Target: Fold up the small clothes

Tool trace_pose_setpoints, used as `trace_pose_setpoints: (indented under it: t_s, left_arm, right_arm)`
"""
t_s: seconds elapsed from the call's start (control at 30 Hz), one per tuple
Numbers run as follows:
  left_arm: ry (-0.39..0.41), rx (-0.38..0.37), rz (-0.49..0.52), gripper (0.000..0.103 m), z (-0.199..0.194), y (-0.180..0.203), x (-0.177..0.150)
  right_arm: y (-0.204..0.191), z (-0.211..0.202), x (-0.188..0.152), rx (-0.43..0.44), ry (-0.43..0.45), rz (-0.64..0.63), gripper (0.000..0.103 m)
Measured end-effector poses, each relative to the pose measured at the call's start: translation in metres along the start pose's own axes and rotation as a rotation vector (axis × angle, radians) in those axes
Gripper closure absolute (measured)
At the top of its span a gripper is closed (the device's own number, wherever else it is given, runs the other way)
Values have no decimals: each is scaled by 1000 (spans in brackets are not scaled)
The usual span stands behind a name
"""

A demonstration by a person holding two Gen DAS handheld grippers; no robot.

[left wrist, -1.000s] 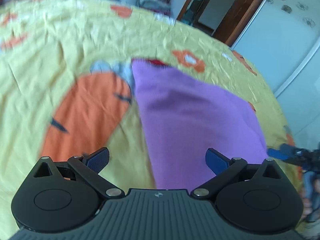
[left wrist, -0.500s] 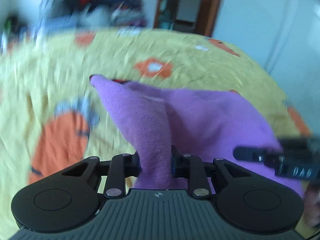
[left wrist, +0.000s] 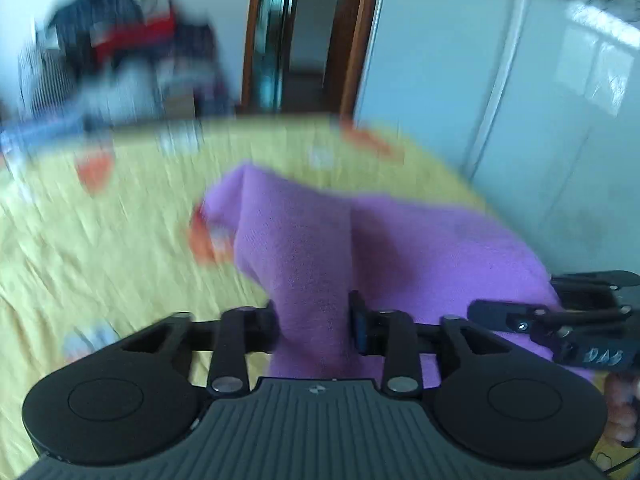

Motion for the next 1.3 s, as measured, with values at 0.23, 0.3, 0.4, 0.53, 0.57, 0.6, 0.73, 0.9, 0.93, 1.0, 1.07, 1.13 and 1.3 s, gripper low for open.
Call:
trace_pose_setpoints:
  t_s: [0.23,0.3,0.4,0.53,0.57,0.6,0.73,0.9,0.93,1.0,1.07,1.13,1.3]
  left_arm:
    - [-136,-63,-137,32,9,-24,-102]
    - [-160,-88,-165,31,10,-30,-119]
    - [-154,-121,-230,33,13,-38,-127]
    - [-187,-179,-332,75,19,-30,-129]
    - [-187,-172,-334,87,19,-28,-130]
    - [-196,-175,-355,89,20,-27,-130]
    - [-180,-204,-447,91,2,-31,-127]
    - [-179,-199,-411,90,-9,-16,-127]
    - [-197,-180,-406,88,-3,-17,-133]
    - [-233,-165,-465,63,2,-28,-150]
    - [-217,-153,-502,49,-12,-37,-159]
    - [-131,-100,-491,17,-36,-39,-158]
    - [29,-80,-324,14,-58,6,-133]
  right_arm:
    - [84,-26,-77,28,65,311,28]
    - [83,-36,-95,55,73,346,28]
    - [77,-29,-111,127,39,368,28]
    - [66,-11,-111,153,12,342,80]
    - [64,-7,-111,144,20,328,88]
    - [65,-6,-108,156,18,328,94]
    - [64,-21,-88,182,35,315,95]
    - [60,-41,-82,117,28,232,91]
    - [62,-33,-91,105,-33,238,88]
    - [64,-30,-111,98,-78,243,53]
    - [57,-48,-118,9,-22,182,39]
    - [47,-64,-118,4,57,137,39]
    - [4,-58,-101,-25,144,-101,61]
Point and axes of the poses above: each gripper's, at about its wrist camera, not at the fingertips, and z roughly the way its jaws point, y to its right, x to its top, the point moved 5 cm from there along z, roughly the way its jaws point, and after that the axes turned 8 degrees about x, right-handed, at the moved point
